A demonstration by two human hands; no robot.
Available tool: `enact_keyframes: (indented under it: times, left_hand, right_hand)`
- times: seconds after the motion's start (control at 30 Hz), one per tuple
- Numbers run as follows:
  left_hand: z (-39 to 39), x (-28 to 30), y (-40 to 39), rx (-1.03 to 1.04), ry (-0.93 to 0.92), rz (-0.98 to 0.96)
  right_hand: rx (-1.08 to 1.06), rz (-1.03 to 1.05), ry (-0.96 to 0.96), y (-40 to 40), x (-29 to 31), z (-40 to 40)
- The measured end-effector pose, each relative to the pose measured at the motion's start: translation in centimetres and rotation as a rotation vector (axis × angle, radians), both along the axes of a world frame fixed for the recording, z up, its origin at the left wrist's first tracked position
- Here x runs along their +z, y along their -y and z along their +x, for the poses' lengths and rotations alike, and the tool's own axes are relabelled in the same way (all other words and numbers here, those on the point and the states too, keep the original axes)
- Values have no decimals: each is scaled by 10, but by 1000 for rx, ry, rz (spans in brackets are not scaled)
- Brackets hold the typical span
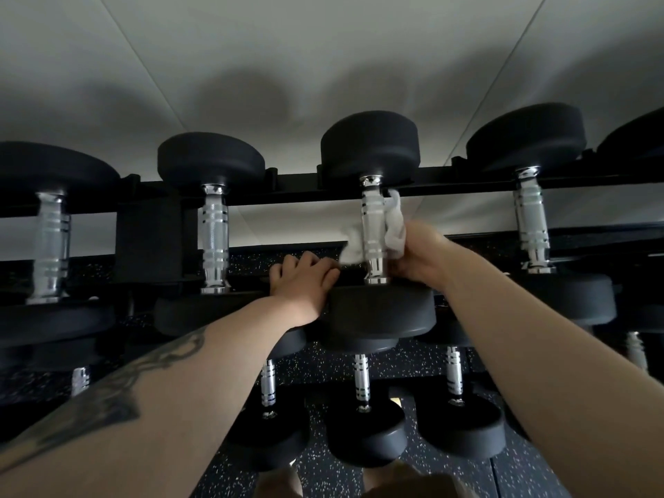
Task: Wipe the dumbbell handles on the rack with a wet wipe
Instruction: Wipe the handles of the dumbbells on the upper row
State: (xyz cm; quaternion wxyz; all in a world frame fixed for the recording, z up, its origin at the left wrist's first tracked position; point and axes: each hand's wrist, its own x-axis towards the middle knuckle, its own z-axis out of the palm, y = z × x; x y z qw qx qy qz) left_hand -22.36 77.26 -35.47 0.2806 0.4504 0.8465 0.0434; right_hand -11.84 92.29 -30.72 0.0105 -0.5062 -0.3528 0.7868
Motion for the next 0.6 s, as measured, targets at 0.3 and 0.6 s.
enact_keyframes:
  times: [0.3,0.6]
  left_hand:
    - [0,0,0,3,23,13]
    - [0,2,0,1,30,8]
  right_hand:
    - [39,349,117,-5,22,-12]
    - [237,1362,432,19,24,9]
